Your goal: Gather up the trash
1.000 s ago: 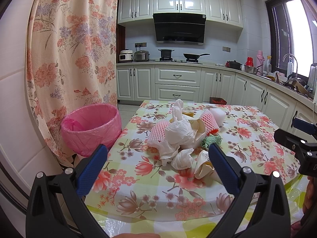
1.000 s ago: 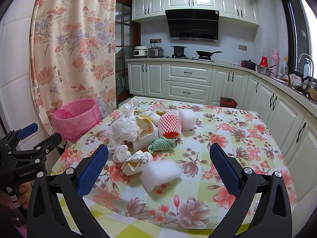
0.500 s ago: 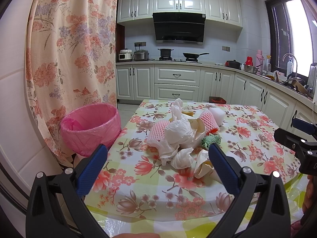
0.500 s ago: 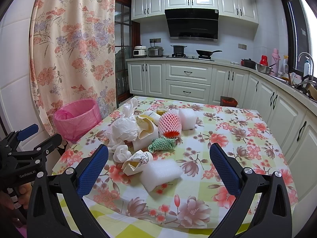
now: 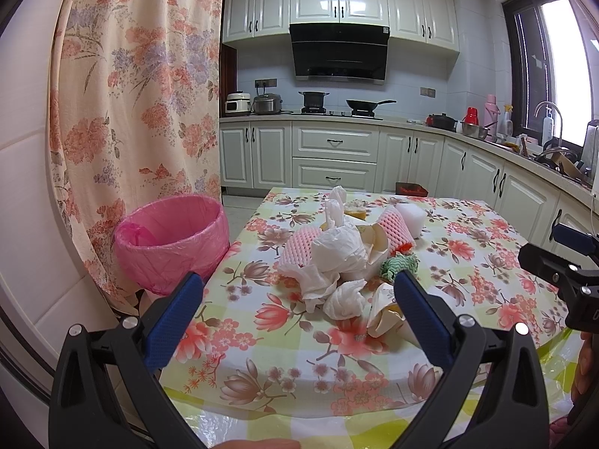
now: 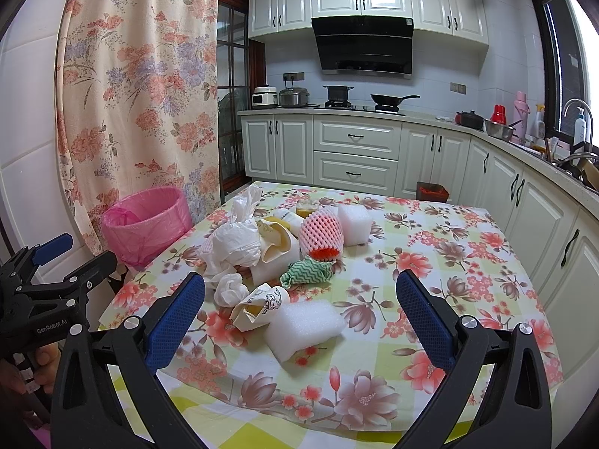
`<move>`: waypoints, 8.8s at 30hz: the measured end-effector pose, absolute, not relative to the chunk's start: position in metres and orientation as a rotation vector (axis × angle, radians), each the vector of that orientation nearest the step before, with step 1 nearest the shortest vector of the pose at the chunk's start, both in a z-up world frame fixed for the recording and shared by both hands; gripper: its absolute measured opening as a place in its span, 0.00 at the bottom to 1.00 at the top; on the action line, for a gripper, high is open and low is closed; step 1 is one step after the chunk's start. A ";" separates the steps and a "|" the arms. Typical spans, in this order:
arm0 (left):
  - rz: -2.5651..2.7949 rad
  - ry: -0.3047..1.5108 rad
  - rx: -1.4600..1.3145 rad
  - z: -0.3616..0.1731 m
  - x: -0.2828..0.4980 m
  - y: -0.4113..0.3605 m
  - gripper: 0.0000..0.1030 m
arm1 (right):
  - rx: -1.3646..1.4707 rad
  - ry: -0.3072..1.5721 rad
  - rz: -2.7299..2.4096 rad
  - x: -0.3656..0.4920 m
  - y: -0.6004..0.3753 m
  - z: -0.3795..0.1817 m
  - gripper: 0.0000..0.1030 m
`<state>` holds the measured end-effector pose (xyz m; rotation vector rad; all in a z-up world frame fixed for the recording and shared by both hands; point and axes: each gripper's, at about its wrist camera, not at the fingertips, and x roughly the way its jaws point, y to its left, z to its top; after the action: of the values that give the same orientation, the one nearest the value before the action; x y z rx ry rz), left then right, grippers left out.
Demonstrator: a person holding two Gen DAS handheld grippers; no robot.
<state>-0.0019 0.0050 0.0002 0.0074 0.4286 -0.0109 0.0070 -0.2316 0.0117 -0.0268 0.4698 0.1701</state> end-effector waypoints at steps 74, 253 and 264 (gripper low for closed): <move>-0.174 0.732 0.001 -0.110 0.133 0.002 0.86 | -0.142 0.824 0.298 0.131 -0.220 -0.129 0.91; -0.138 0.677 0.041 -0.134 0.170 -0.022 0.14 | -0.018 0.689 0.361 0.155 -0.203 -0.116 0.16; -0.133 0.519 0.056 -0.114 0.112 0.002 0.13 | -0.036 0.646 0.448 0.140 -0.184 -0.105 0.16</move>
<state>0.1124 0.0019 -0.1142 0.0564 0.5194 -0.1329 0.1397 -0.1836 -0.1046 -0.0358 0.6459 0.4484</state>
